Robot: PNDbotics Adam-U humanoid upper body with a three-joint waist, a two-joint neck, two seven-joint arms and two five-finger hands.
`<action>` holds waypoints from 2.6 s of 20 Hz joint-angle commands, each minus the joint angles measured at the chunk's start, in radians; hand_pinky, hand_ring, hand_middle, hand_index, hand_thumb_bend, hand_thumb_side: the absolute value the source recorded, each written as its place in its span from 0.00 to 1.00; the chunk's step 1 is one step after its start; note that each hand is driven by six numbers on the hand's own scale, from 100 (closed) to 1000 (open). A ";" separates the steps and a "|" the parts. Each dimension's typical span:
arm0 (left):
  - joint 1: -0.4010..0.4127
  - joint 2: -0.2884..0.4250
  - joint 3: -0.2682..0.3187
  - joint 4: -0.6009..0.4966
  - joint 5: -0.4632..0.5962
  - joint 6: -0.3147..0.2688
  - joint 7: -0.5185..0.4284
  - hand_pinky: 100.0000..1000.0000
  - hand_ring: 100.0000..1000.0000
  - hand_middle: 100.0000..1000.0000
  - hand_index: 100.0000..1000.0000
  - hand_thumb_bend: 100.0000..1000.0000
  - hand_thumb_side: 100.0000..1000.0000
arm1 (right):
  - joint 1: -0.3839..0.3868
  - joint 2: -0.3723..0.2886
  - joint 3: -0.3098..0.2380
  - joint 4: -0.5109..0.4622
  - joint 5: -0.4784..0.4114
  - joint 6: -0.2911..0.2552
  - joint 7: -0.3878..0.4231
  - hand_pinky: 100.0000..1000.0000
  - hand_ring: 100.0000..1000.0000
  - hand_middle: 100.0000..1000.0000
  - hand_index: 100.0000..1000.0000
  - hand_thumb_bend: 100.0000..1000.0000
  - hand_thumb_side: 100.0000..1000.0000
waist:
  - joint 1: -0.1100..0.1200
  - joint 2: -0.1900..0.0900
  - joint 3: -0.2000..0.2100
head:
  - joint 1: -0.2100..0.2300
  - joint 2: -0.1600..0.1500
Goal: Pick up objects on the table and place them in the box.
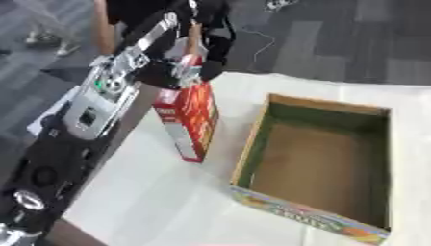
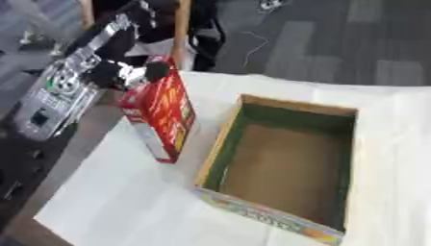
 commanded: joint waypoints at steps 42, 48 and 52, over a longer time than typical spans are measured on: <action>-0.239 -0.004 0.074 0.393 -0.997 0.098 -0.109 0.43 0.60 0.68 0.76 0.59 0.75 | 0.042 -0.038 0.003 0.003 -0.023 0.036 0.017 0.32 0.45 0.57 0.72 0.00 1.00 | 0.021 -0.016 0.016 | -0.037 0.087; -0.246 -0.010 0.081 0.378 -1.129 0.148 -0.112 0.32 0.52 0.59 0.69 0.70 0.84 | 0.042 -0.039 0.002 0.003 -0.023 0.036 0.016 0.32 0.45 0.57 0.72 0.00 1.00 | 0.021 -0.016 0.015 | -0.033 0.089; -0.254 -0.024 0.088 0.377 -1.212 0.172 -0.124 0.26 0.47 0.55 0.66 0.75 0.86 | 0.044 -0.038 0.002 0.003 -0.024 0.037 0.016 0.32 0.45 0.57 0.72 0.00 1.00 | 0.021 -0.016 0.015 | -0.032 0.092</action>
